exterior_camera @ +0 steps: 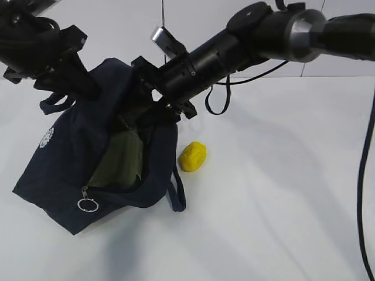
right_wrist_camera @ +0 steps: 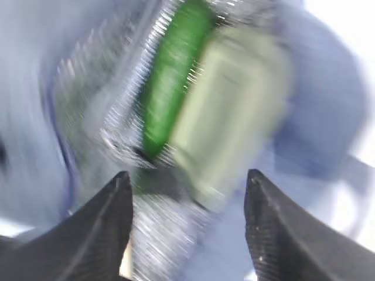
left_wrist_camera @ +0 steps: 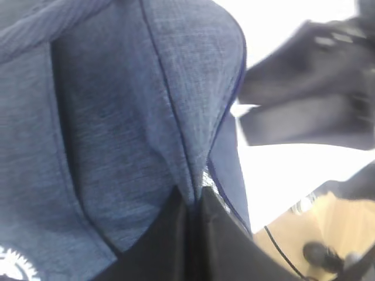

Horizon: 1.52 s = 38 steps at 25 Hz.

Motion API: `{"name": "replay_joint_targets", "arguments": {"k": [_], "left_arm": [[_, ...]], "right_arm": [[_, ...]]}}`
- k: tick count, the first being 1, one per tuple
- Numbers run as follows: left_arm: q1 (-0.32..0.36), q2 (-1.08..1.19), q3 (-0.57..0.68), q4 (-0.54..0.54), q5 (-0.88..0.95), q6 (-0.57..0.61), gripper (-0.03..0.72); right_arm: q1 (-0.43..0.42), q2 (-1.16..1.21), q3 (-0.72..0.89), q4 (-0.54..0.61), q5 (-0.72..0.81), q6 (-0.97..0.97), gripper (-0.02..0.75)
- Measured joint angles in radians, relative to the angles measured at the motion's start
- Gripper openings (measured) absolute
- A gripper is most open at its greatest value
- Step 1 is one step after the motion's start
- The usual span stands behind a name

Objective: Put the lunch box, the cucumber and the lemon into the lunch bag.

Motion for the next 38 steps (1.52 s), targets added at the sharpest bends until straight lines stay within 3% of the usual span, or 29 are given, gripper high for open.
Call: {"name": "replay_joint_targets", "arguments": {"k": [5,12,22,30,38], "left_arm": [[0.014,0.0,0.0,0.022,-0.005,0.0,-0.001],[0.083,0.0,0.0,0.031,-0.003,0.0,-0.001],[0.094,0.0,0.0,0.059,0.02,0.0,-0.001],[0.095,0.0,0.0,0.064,0.022,0.0,-0.001],[0.096,0.0,0.0,0.064,0.02,0.0,-0.001]], "right_arm": [[-0.006,-0.066,0.0,-0.146,0.012,0.02,0.454],[-0.008,-0.136,0.0,-0.352,0.027,0.099,0.454],[-0.01,-0.151,0.0,-0.738,0.086,0.423,0.454],[-0.01,-0.136,0.0,-0.79,0.034,0.82,0.454],[-0.01,-0.049,0.0,-0.813,0.001,0.896,0.456]]}}
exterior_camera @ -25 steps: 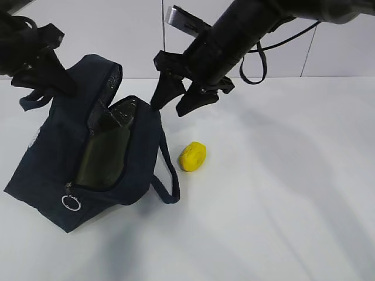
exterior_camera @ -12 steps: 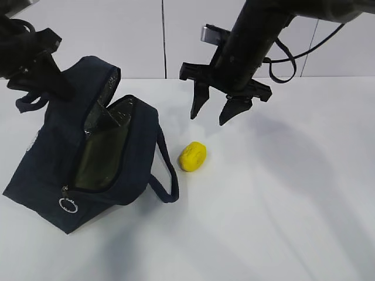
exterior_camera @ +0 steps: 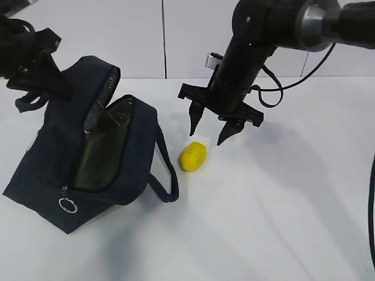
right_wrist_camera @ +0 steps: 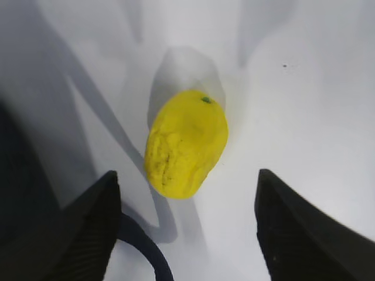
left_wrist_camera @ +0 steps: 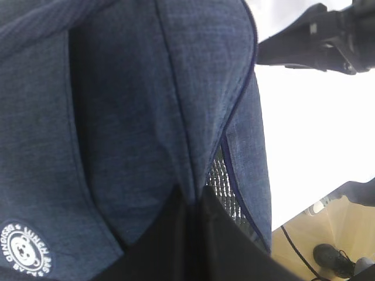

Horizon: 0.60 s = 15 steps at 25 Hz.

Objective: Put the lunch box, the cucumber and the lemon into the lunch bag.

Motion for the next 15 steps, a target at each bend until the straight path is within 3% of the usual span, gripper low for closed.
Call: {"name": "replay_joint_targets", "arguments": {"k": [7,15], "left_arm": [[0.0,0.0,0.0,0.0,-0.002,0.0,-0.001],[0.0,0.0,0.0,0.0,-0.006,0.0,-0.001]], "right_arm": [[0.0,0.027,0.0,0.0,-0.052,0.011,0.548],[0.0,0.078,0.0,0.033,-0.1,0.014,0.561]]}}
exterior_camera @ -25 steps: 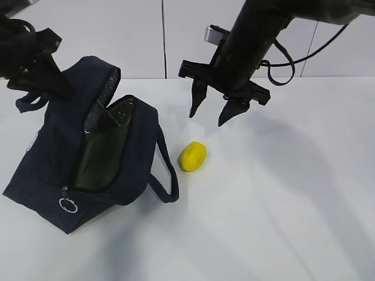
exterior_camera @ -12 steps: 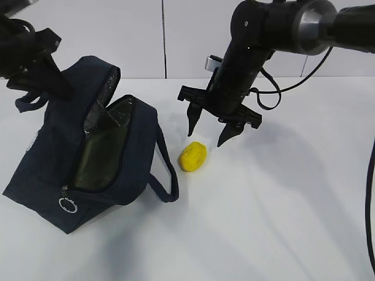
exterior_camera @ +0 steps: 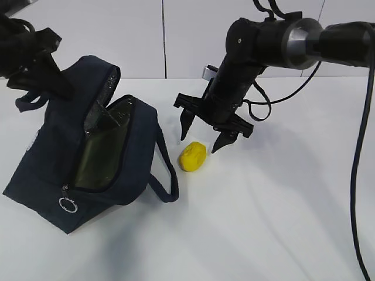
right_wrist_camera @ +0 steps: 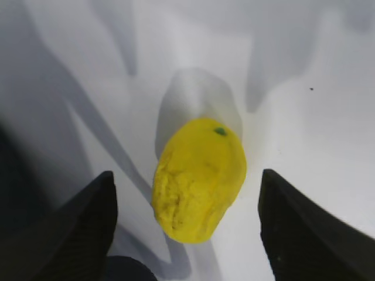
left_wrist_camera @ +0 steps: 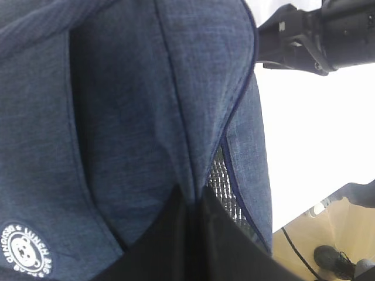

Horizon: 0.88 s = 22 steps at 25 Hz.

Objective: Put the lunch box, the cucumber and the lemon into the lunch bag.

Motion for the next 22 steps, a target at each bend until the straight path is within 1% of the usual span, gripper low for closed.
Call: {"name": "replay_joint_targets", "arguments": {"k": [5,18,22], "left_arm": [[0.0,0.0,0.0,0.0,0.0,0.0,-0.001],[0.0,0.0,0.0,0.0,-0.002,0.0,-0.001],[0.0,0.0,0.0,-0.004,-0.002,0.0,-0.001]], "right_arm": [[0.0,0.002,0.0,0.004,-0.04,0.0,0.561],[0.0,0.021,0.0,-0.007,-0.065,0.001,0.561],[0.0,0.044,0.0,0.018,-0.063,-0.003,0.561]]}}
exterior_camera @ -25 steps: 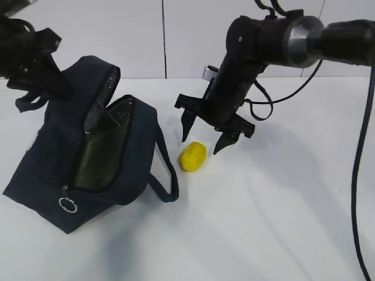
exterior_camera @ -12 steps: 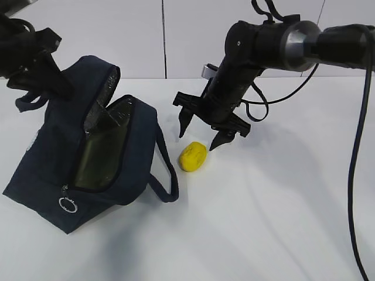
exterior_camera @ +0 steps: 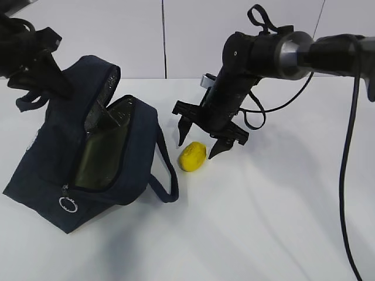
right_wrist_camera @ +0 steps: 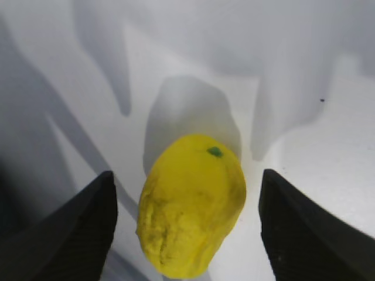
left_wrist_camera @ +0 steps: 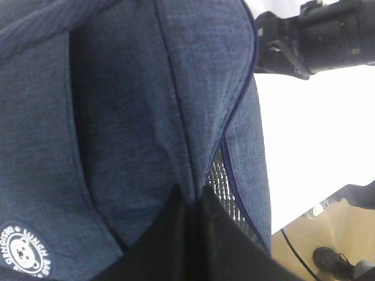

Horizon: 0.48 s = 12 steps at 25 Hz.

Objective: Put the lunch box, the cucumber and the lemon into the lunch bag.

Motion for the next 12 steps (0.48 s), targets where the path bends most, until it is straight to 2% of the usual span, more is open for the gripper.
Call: {"name": "replay_joint_targets", "arguments": {"k": [12], "left_arm": [[0.0,0.0,0.0,0.0,-0.008,0.0,-0.001]], "right_arm": [[0.0,0.026,0.0,0.019,0.01,-0.012,0.561]]}}
